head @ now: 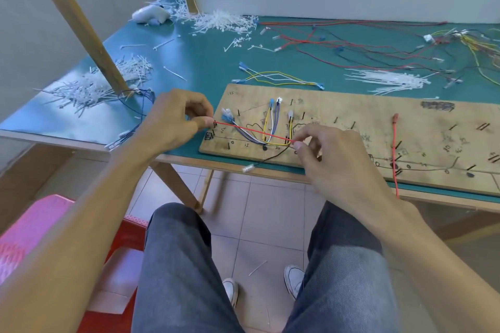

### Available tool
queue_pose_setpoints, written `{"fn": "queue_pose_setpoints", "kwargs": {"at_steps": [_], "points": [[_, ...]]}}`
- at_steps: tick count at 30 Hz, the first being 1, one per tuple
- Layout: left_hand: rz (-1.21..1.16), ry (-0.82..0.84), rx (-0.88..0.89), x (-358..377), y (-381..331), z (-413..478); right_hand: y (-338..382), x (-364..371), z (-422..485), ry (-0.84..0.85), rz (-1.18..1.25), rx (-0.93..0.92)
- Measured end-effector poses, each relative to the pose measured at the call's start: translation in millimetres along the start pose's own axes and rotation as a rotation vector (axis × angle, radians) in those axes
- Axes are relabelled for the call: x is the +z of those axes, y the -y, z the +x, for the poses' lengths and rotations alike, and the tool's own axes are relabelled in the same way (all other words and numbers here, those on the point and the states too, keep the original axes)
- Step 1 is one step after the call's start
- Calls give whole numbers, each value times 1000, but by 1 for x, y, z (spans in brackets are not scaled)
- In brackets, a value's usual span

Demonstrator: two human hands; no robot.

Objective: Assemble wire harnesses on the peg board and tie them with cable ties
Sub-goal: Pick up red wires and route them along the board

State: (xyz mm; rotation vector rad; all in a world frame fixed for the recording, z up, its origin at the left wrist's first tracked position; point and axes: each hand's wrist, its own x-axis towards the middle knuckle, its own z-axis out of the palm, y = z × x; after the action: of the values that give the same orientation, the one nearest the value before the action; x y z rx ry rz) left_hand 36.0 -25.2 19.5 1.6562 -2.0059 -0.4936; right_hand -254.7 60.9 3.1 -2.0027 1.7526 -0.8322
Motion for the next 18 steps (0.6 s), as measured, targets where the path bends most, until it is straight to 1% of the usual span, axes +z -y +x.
{"fn": "queue_pose_setpoints", "kwargs": {"at_steps": [2,5,13,18], "points": [[22,-17,15,1,0,-1,-5,3,-3,-40,29,-1],[22,-35,10,4,-1,-1,-8,4,-8,-26,31,9],[-119,-65,-97,6,0,-1,-9,5,-13,-19,79,3],[-109,-60,-131,5,-1,1,-10,6,-15,-3,113,21]]}}
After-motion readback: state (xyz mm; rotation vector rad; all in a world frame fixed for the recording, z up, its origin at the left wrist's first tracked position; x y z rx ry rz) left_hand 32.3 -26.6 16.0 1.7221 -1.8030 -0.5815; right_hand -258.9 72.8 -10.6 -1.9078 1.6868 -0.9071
